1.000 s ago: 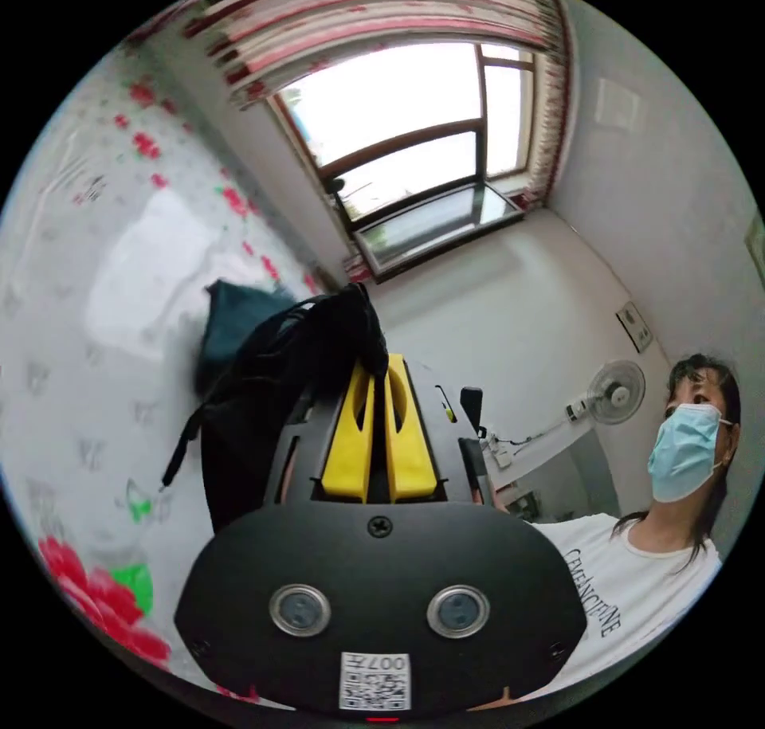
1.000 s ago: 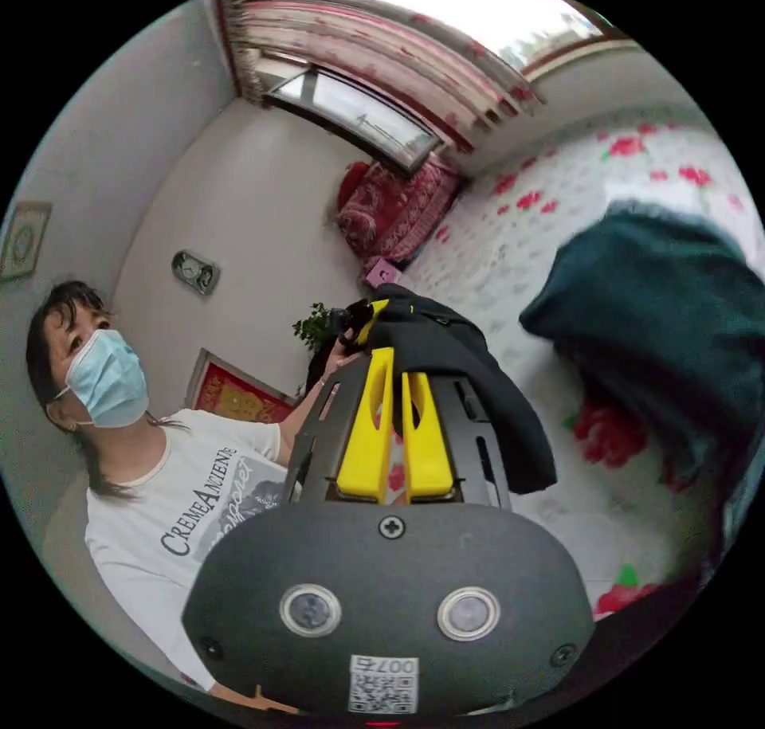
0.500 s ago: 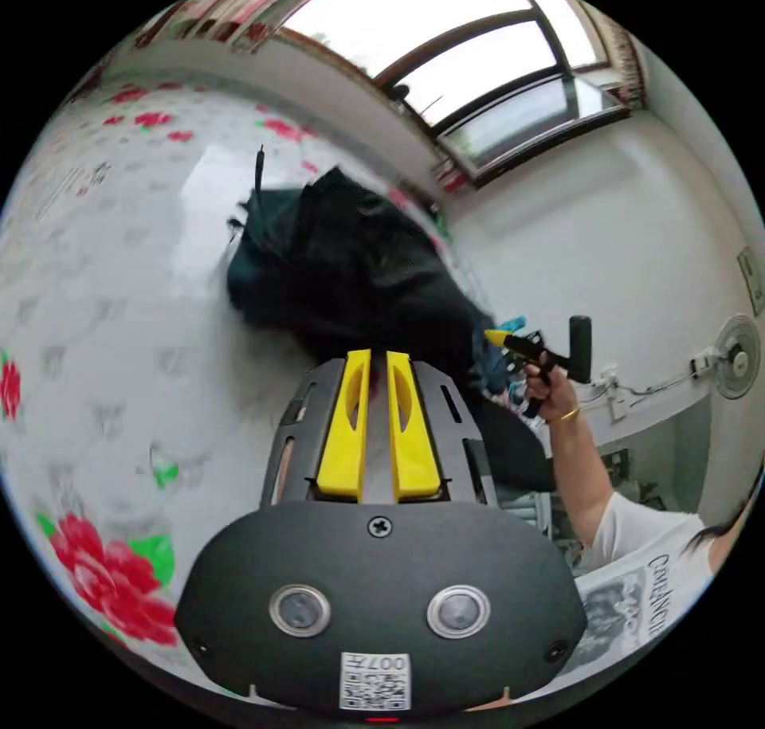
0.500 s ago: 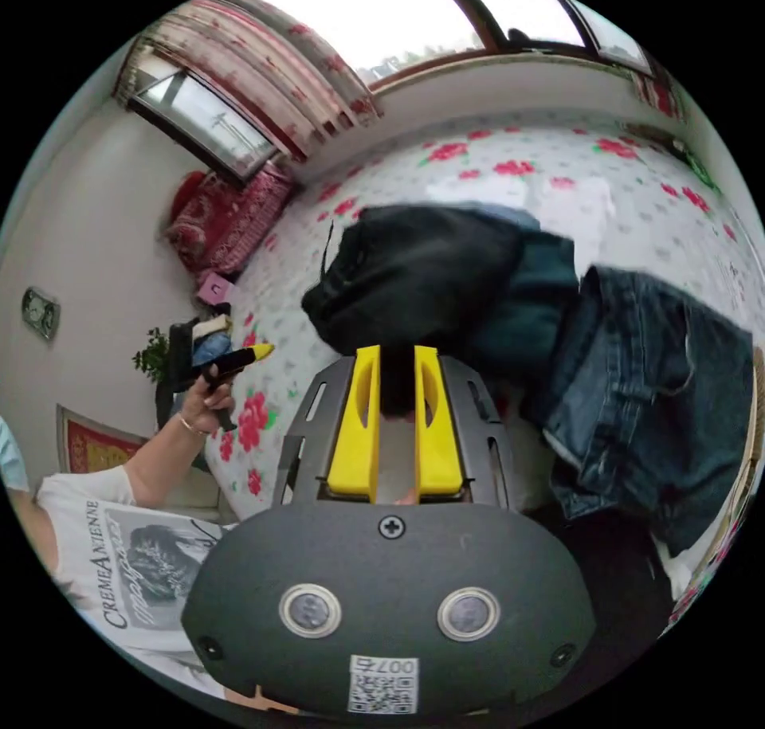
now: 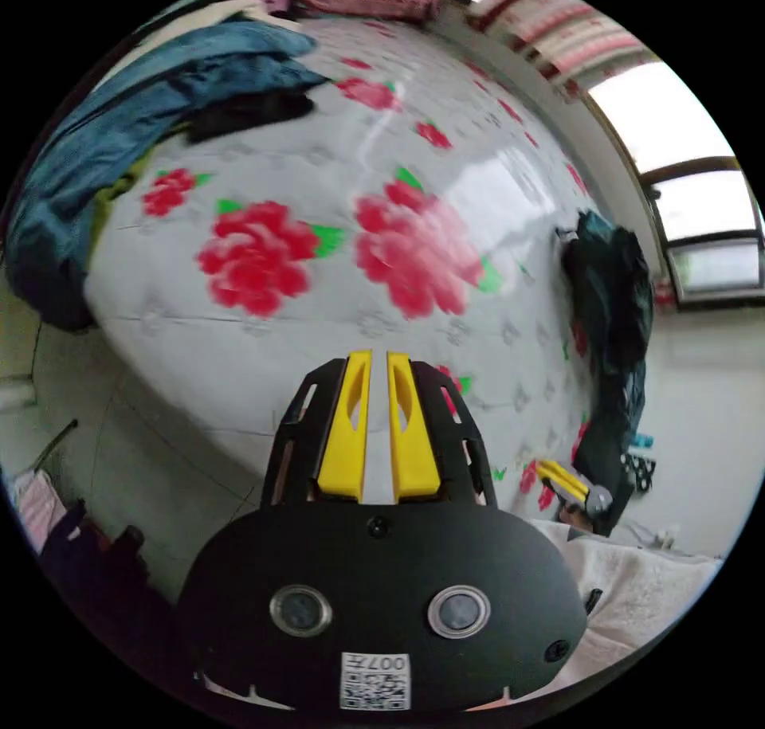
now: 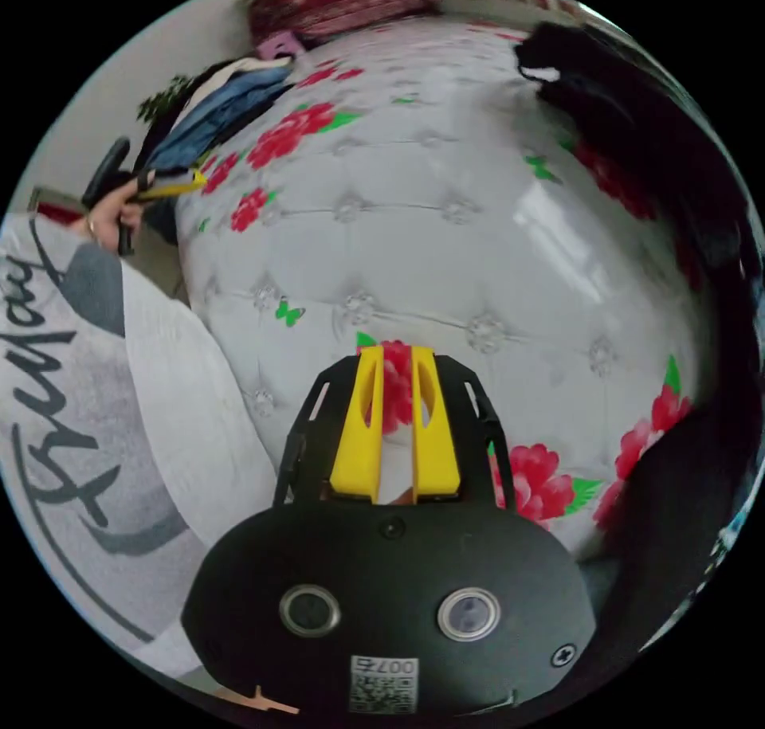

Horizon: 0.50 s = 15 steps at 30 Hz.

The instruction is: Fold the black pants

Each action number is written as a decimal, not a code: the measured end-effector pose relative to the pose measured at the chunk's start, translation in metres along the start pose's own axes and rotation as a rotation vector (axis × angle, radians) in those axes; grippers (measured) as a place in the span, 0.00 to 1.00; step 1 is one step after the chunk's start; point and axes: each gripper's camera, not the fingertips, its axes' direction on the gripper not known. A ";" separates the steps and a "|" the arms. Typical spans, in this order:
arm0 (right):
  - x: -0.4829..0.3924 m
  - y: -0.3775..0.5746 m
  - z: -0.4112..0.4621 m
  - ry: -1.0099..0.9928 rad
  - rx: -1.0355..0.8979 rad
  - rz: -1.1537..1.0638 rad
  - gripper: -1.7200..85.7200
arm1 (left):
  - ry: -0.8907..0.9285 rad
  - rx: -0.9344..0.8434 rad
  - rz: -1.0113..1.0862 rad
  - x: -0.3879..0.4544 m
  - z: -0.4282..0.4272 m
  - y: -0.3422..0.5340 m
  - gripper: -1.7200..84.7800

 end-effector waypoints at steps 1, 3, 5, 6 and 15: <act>-0.021 -0.009 -0.001 0.058 -0.005 -0.081 0.09 | -0.021 0.020 -0.021 -0.008 -0.007 -0.001 0.06; -0.046 -0.024 0.002 0.130 -0.039 -0.173 0.10 | -0.114 0.079 -0.089 -0.039 -0.036 -0.012 0.06; -0.063 -0.040 0.006 0.170 -0.075 -0.214 0.10 | -0.179 0.141 -0.126 -0.061 -0.062 -0.025 0.07; -0.071 -0.049 0.010 0.179 -0.095 -0.222 0.10 | -0.217 0.183 -0.148 -0.075 -0.080 -0.034 0.07; -0.127 -0.102 0.017 0.240 -0.183 -0.216 0.10 | -0.477 0.357 -0.218 -0.147 -0.178 -0.134 0.13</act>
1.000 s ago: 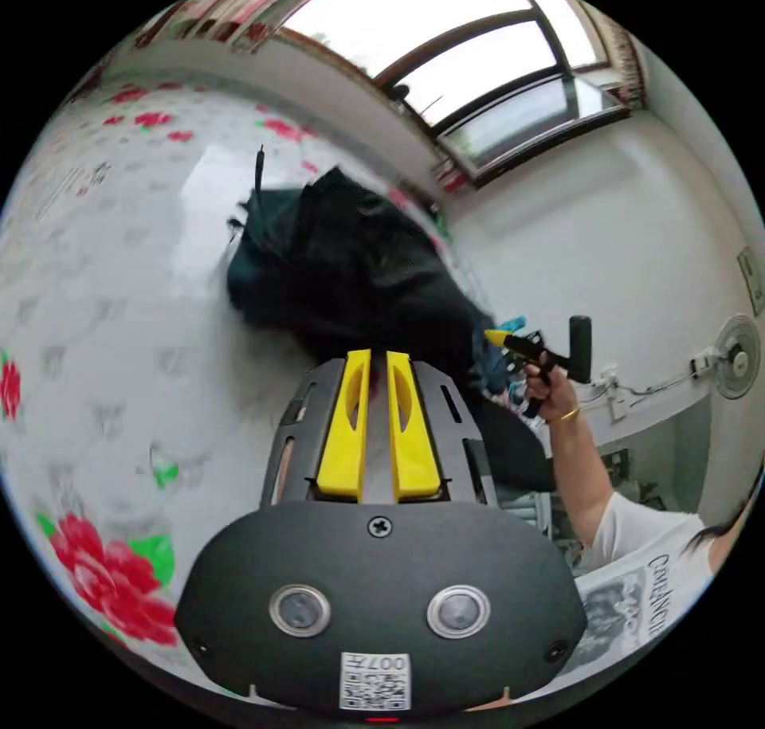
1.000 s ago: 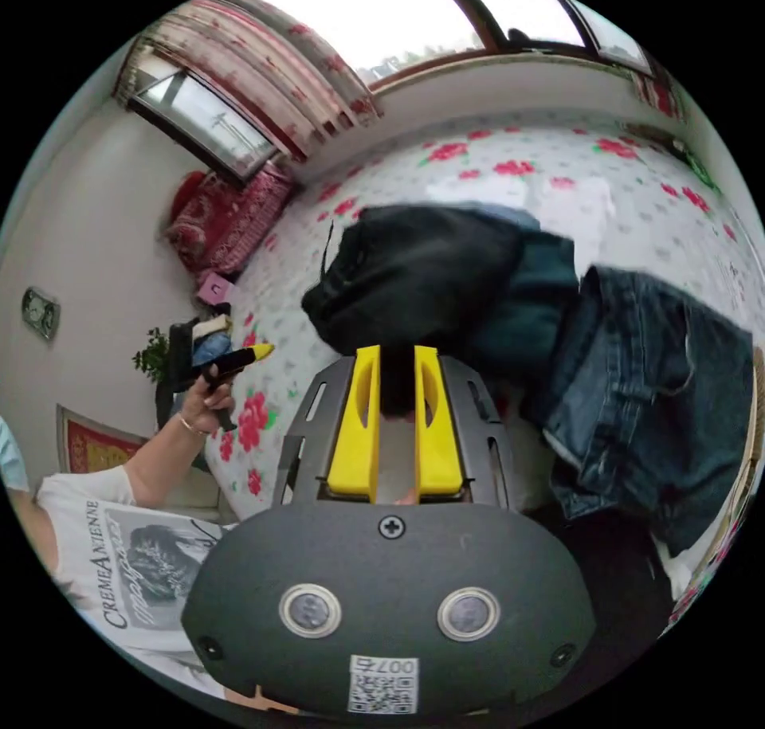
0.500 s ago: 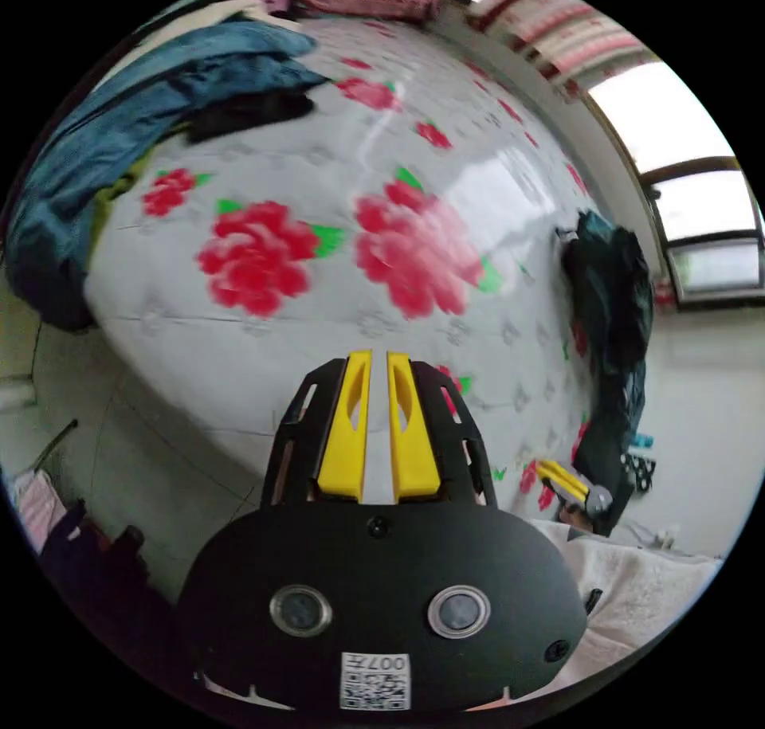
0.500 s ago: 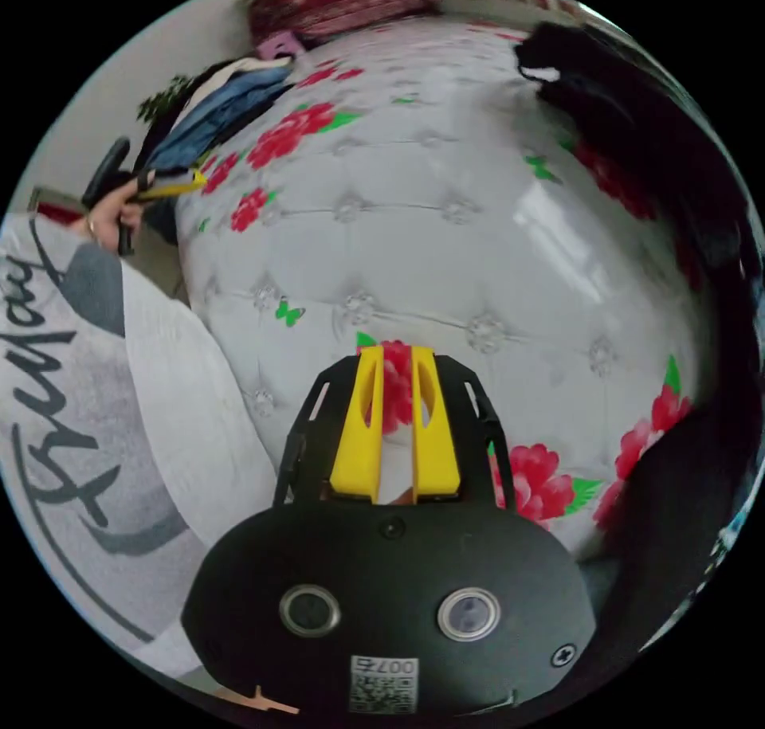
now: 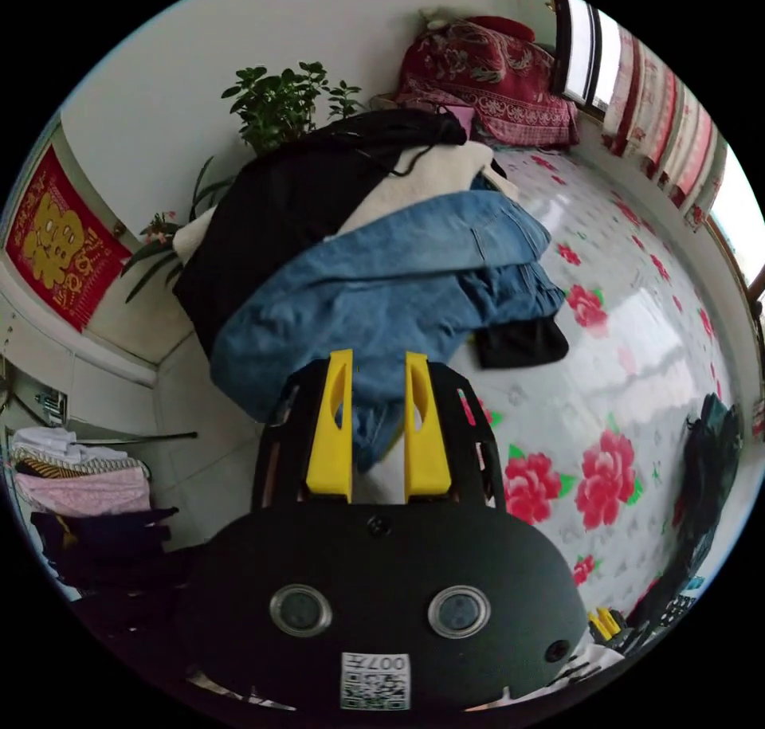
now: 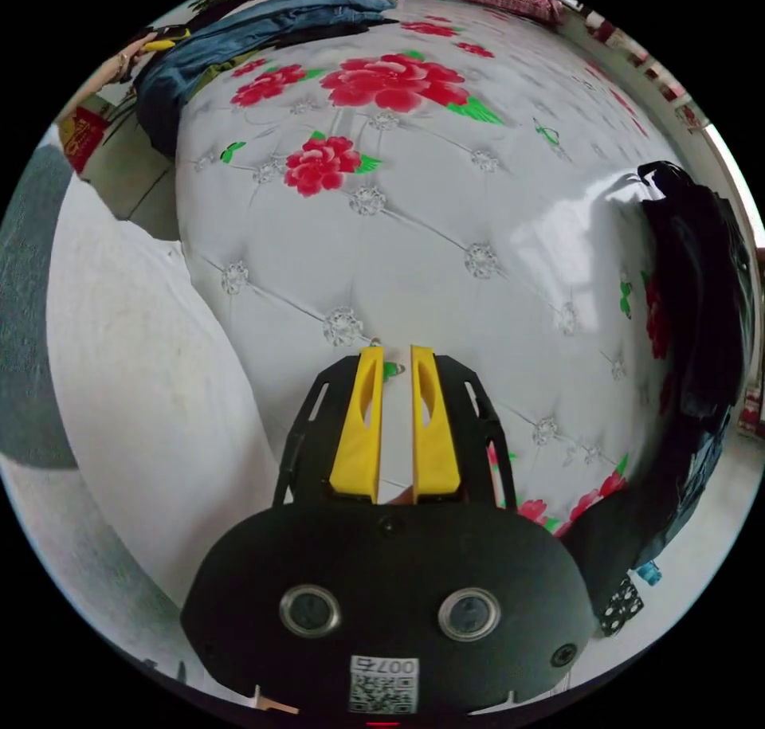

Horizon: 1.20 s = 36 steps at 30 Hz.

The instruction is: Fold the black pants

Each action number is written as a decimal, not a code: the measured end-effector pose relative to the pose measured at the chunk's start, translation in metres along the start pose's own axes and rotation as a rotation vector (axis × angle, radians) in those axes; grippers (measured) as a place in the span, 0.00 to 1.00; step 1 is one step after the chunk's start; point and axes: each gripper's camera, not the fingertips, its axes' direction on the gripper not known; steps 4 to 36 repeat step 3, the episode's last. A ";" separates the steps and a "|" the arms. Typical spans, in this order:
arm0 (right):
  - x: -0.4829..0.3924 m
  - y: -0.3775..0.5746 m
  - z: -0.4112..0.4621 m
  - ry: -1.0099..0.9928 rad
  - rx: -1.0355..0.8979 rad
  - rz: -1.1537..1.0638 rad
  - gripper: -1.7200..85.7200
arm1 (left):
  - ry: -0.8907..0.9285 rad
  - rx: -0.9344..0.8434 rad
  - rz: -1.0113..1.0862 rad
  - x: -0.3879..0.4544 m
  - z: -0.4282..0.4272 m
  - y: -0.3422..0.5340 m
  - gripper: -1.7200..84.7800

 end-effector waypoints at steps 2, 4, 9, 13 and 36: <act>-0.002 -0.009 -0.007 -0.003 -0.001 0.046 0.09 | 0.009 0.002 -0.001 -0.005 0.007 -0.021 0.14; -0.002 -0.013 -0.012 -0.010 0.009 0.080 0.09 | 0.010 -0.002 0.007 -0.006 0.013 -0.034 0.15; -0.002 -0.013 -0.012 -0.010 0.009 0.080 0.09 | 0.010 -0.002 0.007 -0.006 0.013 -0.034 0.15; -0.002 -0.013 -0.012 -0.010 0.009 0.080 0.09 | 0.010 -0.002 0.007 -0.006 0.013 -0.034 0.15; -0.002 -0.013 -0.012 -0.010 0.009 0.080 0.09 | 0.010 -0.002 0.007 -0.006 0.013 -0.034 0.15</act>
